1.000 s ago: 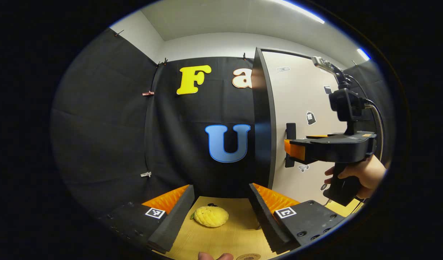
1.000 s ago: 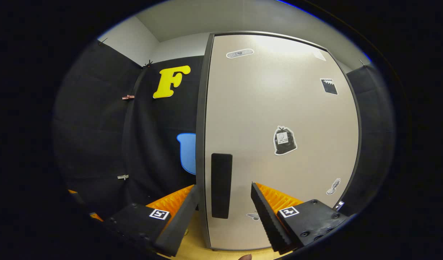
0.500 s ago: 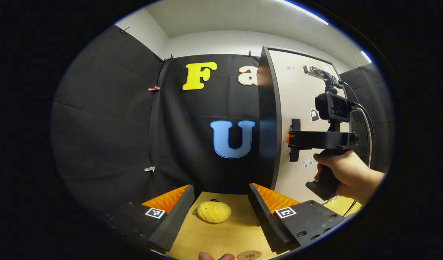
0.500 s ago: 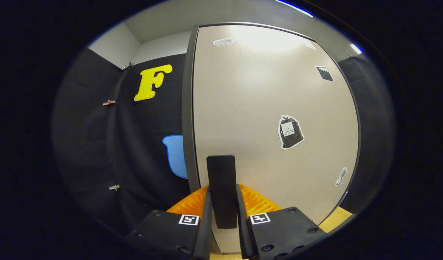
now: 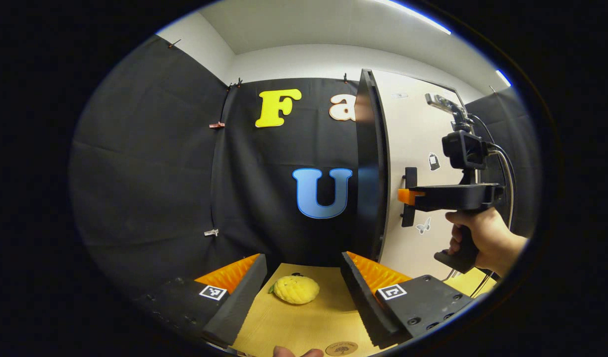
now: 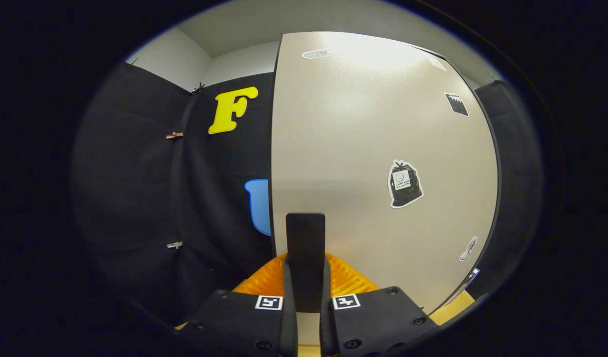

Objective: Open the cabinet door with the right hand, grasp the bottle in the cabinet with the left hand and place it on the coaster, then close the cabinet door with the right hand.

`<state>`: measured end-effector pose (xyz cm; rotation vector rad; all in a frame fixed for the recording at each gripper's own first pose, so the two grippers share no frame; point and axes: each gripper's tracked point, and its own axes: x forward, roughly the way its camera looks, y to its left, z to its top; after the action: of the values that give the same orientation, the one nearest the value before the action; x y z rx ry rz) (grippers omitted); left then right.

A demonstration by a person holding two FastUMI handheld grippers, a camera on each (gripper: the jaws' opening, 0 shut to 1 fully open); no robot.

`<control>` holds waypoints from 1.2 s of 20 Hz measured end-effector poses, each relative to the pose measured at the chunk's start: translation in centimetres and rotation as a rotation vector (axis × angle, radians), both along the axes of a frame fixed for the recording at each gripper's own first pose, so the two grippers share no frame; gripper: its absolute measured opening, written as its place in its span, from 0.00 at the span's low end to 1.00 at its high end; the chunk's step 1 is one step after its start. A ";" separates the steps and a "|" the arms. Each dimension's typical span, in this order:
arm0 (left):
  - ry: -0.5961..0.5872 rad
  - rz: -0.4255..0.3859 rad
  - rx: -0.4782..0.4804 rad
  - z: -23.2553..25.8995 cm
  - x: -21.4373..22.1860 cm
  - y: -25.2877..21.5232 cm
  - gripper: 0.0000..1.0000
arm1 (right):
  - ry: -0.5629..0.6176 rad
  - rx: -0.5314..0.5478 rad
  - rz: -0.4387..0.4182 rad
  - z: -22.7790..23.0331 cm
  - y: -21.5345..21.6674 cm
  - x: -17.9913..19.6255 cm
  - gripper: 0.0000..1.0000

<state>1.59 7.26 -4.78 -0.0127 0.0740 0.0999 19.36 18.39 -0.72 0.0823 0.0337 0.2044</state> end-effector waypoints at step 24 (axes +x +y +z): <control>-0.040 -0.072 0.043 3.7 -2.2 -7.9 0.94 | 0.035 0.019 0.117 1.4 -4.6 -8.0 0.22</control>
<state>-0.63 -0.63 -1.08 0.0311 0.0325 0.0295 11.35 13.75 0.72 0.1030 0.0717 0.3202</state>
